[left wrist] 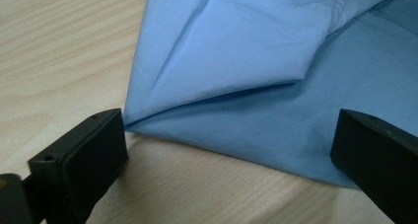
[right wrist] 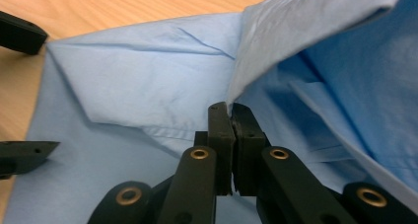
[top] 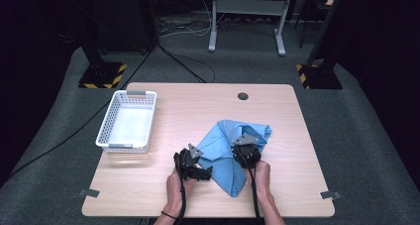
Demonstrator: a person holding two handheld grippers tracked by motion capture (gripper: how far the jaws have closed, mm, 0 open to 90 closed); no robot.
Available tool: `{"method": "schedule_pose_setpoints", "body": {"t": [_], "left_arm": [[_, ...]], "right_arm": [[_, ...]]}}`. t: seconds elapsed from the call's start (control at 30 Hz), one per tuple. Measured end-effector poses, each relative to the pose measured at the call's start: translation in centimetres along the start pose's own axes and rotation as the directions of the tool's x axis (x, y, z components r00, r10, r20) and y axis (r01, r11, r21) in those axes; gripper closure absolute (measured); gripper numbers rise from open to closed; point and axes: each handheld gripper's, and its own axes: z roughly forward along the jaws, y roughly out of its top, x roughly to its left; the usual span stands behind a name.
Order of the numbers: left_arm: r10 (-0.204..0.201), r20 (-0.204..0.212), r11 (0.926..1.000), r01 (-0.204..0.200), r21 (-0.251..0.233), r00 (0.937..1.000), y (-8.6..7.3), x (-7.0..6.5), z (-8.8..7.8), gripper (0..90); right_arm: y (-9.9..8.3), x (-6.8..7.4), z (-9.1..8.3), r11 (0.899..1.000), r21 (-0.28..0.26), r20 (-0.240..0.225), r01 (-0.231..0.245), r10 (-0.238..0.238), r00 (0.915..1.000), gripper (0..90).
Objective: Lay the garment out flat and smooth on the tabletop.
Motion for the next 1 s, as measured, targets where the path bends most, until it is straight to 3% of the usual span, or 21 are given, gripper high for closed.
{"method": "schedule_pose_setpoints", "body": {"t": [0.37, 0.57, 0.63, 0.7, 0.73, 0.9, 1.0], "left_arm": [[-0.007, -0.009, 0.9999, 0.007, -0.008, 0.9999, -0.1, 0.0, 0.0, 0.1], [-0.007, -0.008, 0.9999, 0.007, -0.008, 0.9999, -0.1, 0.0, 0.0, 0.1], [-0.007, -0.009, 0.9999, 0.007, -0.008, 0.9999, -0.1, 0.0, 0.0, 0.1], [-0.008, -0.01, 0.9999, 0.008, -0.008, 0.9999, -0.1, 0.0, 0.0, 0.1], [-0.008, -0.01, 0.9999, 0.008, -0.008, 0.9999, -0.1, 0.0, 0.0, 0.1], [-0.008, -0.01, 0.9999, 0.008, -0.009, 0.9999, -0.1, 0.0, 0.0, 0.1], [-0.009, -0.011, 0.9999, 0.009, -0.008, 0.9999, -0.1, 0.0, 0.0, 0.1]], "right_arm": [[3.1, -3.8, 0.5, 1.0, -0.011, 0.067, 0.012, -0.011, 0.9977, 88.6], [4.3, -6.7, 2.1, 0.999, 0.008, 0.112, -0.035, 0.034, 0.9931, 88.4], [4.7, -7.6, 2.7, 0.999, 0.017, 0.152, -0.046, 0.043, 0.9874, 88.4], [4.9, -7.9, 3.1, 0.999, 0.033, 0.25, -0.027, 0.018, 0.968, 87.7], [5.0, -8.0, 3.2, 0.999, 0.043, 0.261, -0.031, 0.019, 0.9652, 84.7], [4.4, -8.2, 1.2, 0.991, -0.042, 0.22, -0.129, 0.135, 0.966, 68.9], [3.8, -7.7, -0.7, 0.987, -0.074, 0.206, -0.14, 0.153, 0.9665, 59.3]]}}
